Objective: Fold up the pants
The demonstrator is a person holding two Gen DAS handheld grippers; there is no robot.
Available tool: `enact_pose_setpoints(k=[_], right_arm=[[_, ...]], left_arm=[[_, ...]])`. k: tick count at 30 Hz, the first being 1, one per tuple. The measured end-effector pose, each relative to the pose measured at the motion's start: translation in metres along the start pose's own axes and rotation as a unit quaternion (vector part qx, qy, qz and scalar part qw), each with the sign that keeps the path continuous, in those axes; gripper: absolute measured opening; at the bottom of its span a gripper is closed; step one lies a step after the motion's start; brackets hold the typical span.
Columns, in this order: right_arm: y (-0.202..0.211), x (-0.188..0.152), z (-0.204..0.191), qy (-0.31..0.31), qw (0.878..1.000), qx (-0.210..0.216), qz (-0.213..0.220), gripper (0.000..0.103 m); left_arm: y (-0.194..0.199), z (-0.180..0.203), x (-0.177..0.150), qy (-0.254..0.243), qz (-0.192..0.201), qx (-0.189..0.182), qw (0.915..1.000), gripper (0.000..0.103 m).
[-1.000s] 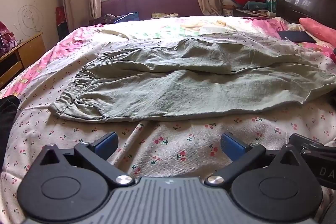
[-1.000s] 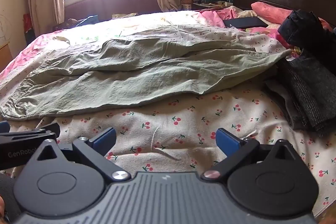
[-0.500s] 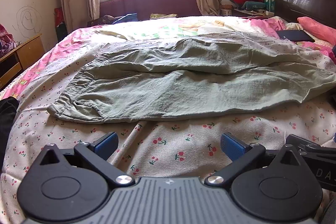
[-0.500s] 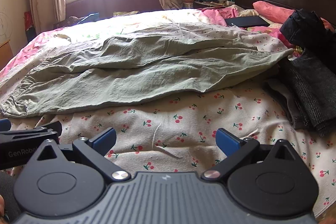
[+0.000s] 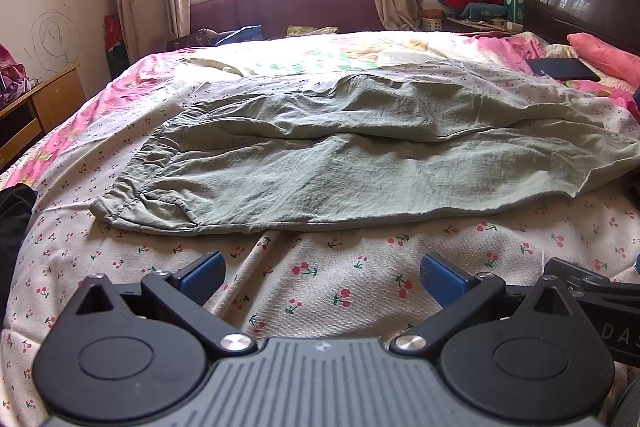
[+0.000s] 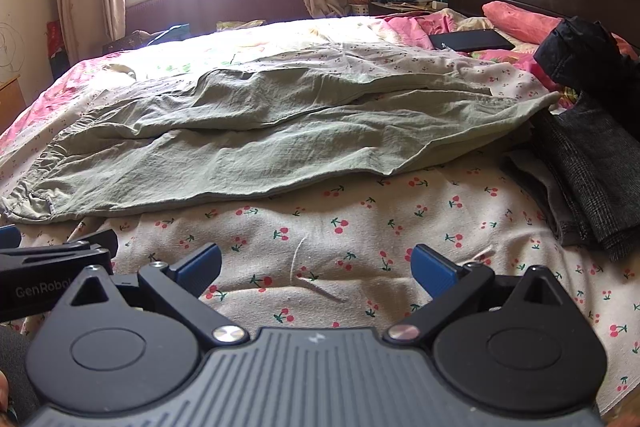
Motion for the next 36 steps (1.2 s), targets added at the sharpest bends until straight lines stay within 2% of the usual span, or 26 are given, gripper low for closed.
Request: enact_pose_setpoints(k=[36], right_arm=[[-0.0017,-0.0008,-0.0017,0.001,1.0,0.006,-0.001,0.101]], left_arm=[[-0.0001,-0.0007,0.0007,-0.001,0.003,0.007,1.0,0.103]])
Point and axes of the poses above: each gripper's, at about its wrist camera, not at the fingertips, and y roughly against the way its jaws point, z to its right, x to its top, the point moved 5 cm from there along -y, roughly the way its jaws point, and after that the axes turned 12 degrees about z, right-handed, at the moved point
